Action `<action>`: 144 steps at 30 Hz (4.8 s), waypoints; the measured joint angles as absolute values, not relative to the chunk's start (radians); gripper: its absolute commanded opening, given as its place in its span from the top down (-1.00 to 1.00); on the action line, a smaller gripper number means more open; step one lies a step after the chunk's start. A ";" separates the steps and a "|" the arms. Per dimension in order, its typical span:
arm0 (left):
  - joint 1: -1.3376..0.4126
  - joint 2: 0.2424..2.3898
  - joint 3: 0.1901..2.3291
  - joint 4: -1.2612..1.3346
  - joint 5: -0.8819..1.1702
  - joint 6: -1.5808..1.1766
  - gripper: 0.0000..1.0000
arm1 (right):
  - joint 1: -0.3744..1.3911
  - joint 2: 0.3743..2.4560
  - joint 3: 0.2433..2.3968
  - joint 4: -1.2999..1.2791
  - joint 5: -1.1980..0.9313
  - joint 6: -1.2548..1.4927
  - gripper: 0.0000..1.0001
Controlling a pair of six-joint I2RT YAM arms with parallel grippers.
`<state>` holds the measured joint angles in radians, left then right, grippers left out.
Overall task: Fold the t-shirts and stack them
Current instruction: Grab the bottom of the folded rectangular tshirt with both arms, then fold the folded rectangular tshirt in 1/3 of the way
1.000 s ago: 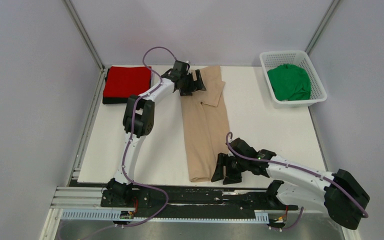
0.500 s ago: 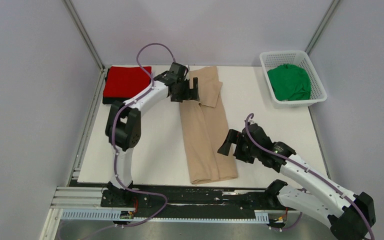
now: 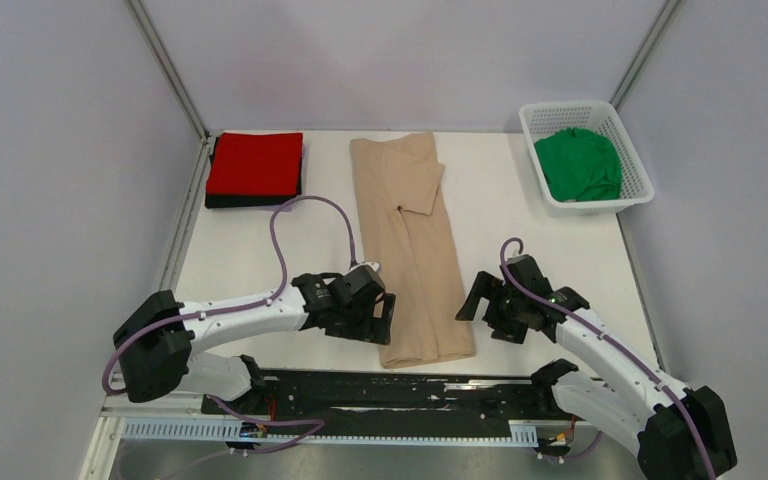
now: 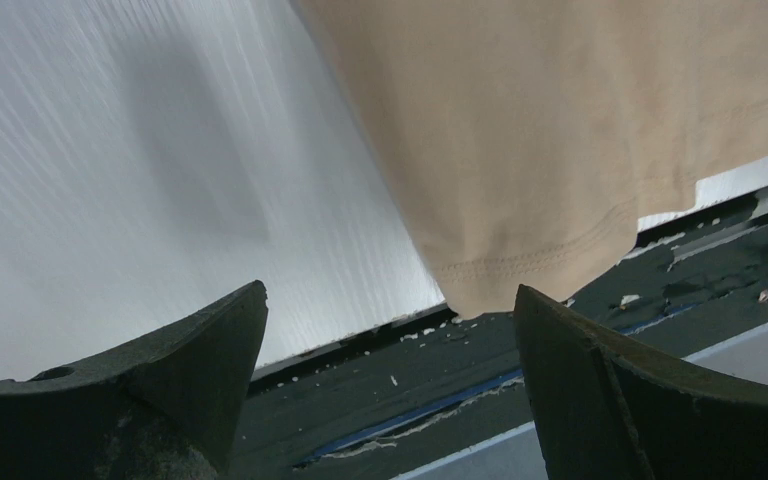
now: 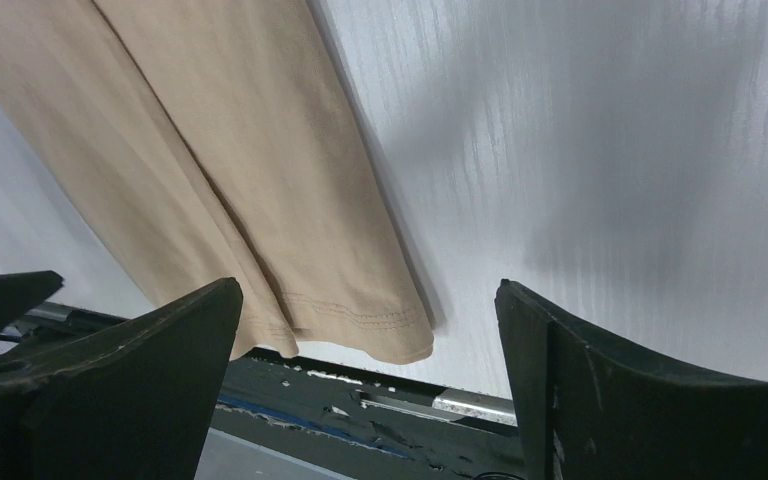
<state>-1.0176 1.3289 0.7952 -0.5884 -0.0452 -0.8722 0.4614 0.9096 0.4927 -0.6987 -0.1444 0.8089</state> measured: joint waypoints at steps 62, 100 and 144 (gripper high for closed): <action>-1.226 1.395 0.696 -0.548 -0.065 -1.180 1.00 | 0.493 0.782 0.287 -0.557 -0.504 0.820 1.00; -0.598 1.571 1.100 -0.445 -0.111 -0.750 1.00 | 0.402 1.524 1.035 -0.346 -0.202 0.711 1.00; -0.453 1.657 1.166 -0.257 0.228 -0.653 -1.00 | 0.301 1.572 1.014 -0.256 -0.275 0.677 -1.00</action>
